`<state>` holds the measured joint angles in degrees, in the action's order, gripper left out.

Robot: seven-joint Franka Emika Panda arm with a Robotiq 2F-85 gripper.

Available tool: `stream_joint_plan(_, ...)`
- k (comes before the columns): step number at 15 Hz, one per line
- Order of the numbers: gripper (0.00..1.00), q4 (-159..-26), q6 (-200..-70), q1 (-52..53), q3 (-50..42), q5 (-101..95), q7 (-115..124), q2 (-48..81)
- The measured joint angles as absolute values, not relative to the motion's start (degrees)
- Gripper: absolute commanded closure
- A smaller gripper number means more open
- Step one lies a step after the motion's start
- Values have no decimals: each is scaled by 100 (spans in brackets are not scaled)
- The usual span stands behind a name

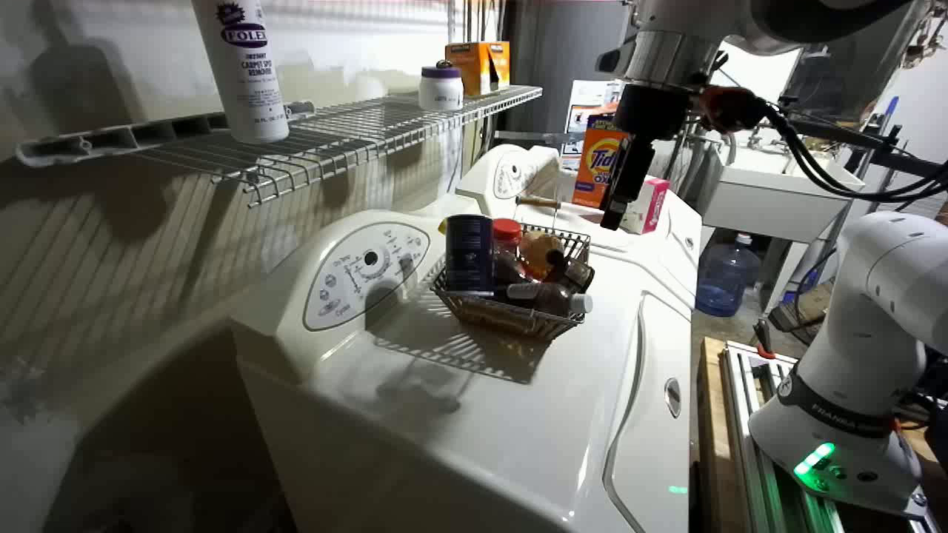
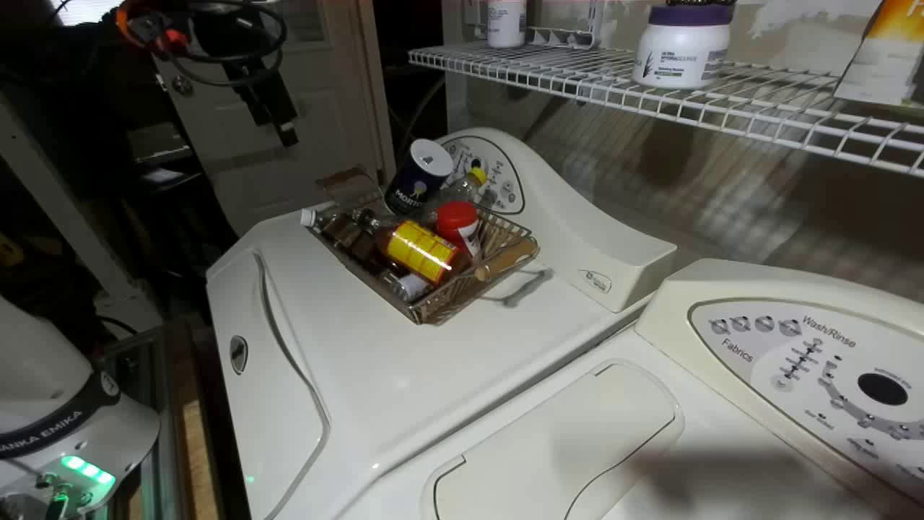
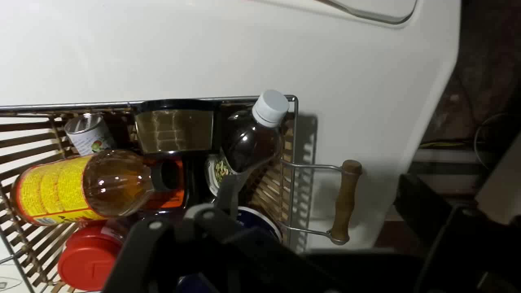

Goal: Pick up the bottle with the red lid and put it on the shelf

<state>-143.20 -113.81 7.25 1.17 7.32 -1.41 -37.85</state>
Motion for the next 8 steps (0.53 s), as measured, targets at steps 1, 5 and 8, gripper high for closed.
stream_joint_plan(1, 0, -14320, -11381, 725, 117, 732, -141, -3785)
stream_joint_plan(5, 0, -14320, -11381, 725, 117, 732, -141, -3785)
stream_joint_plan(8, 0, -14296, -11572, 478, 120, 676, 246, -3747)
